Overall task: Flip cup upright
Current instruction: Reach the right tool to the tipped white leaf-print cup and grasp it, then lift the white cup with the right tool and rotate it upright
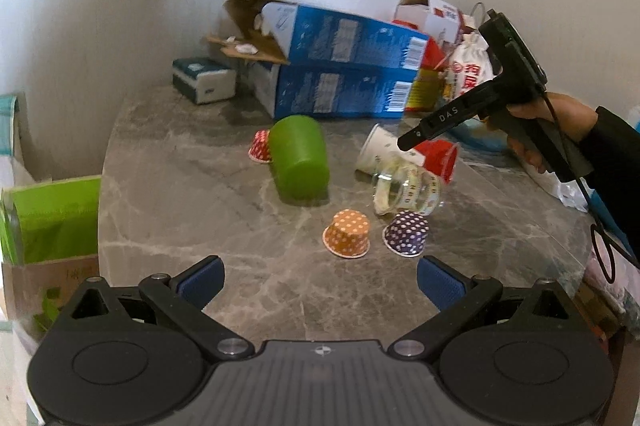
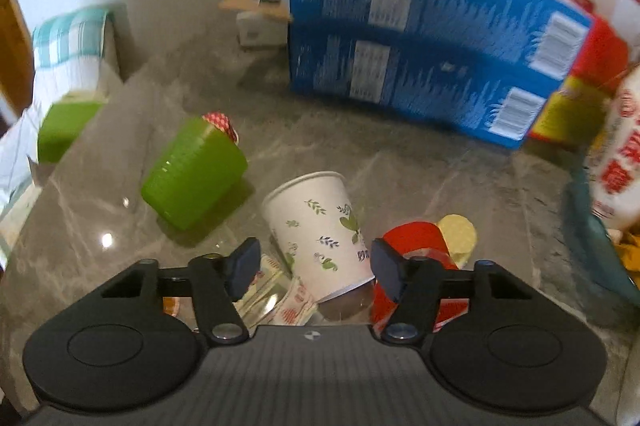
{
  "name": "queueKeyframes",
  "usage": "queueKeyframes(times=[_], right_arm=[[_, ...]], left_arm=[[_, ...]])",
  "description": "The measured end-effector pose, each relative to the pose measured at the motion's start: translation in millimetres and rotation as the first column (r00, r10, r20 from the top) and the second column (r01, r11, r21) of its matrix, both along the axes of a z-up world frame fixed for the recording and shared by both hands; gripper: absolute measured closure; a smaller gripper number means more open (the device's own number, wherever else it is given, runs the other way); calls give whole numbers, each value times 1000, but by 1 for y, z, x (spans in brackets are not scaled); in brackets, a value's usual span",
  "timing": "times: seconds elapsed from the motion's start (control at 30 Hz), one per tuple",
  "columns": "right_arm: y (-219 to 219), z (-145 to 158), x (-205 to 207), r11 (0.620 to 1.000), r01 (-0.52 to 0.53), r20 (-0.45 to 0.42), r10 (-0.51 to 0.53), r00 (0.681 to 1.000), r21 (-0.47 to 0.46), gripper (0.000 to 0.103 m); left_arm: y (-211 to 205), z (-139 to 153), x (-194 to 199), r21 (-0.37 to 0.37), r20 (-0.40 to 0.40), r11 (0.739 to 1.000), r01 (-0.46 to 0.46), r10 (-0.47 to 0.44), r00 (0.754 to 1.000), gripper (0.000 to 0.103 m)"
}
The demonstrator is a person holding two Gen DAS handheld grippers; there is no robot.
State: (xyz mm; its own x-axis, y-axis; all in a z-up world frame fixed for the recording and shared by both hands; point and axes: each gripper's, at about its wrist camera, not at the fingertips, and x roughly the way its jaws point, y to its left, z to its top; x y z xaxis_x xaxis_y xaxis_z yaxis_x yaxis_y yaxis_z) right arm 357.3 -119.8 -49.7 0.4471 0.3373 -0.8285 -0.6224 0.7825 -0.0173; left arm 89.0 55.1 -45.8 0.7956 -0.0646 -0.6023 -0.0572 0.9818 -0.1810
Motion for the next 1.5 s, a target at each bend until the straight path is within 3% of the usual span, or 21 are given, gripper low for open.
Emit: queueKeyframes(times=[0.2, 0.53, 0.73, 0.87, 1.03, 1.17, 1.27, 1.5], right_arm=[[13, -12, 23, 997, -61, -67, 58, 996, -36, 43], [34, -30, 52, 993, -73, -119, 61, 991, -96, 36], [40, -23, 61, 998, 6, -106, -12, 994, -61, 38], [39, 10, 54, 995, 98, -40, -98, 994, 6, 38], [46, 71, -3, 978, 162, 46, -169, 985, 129, 38], [43, 91, -74, 944, 191, -8, -196, 981, 270, 38], [34, 75, -122, 899, 254, -104, -232, 967, 357, 37], [27, -11, -193, 778, 483, -347, -359, 866, 401, 37]], left_arm=[[4, -10, 12, -8, -29, 1000, -14, 13, 999, 0], [11, -7, 5, -23, -13, 999, -25, 24, 1000, 0], [22, -2, -11, -39, 5, 998, -51, 52, 999, 0], [32, 4, -25, -46, 29, 996, -74, 75, 997, 0], [41, 16, -45, -62, 72, 996, -70, 74, 995, 0], [49, 18, -66, -91, 99, 994, -61, 70, 993, 0], [59, 14, -87, -156, 124, 987, -41, 61, 990, 0], [75, 2, -129, -219, 129, 975, -26, 55, 990, 0]])
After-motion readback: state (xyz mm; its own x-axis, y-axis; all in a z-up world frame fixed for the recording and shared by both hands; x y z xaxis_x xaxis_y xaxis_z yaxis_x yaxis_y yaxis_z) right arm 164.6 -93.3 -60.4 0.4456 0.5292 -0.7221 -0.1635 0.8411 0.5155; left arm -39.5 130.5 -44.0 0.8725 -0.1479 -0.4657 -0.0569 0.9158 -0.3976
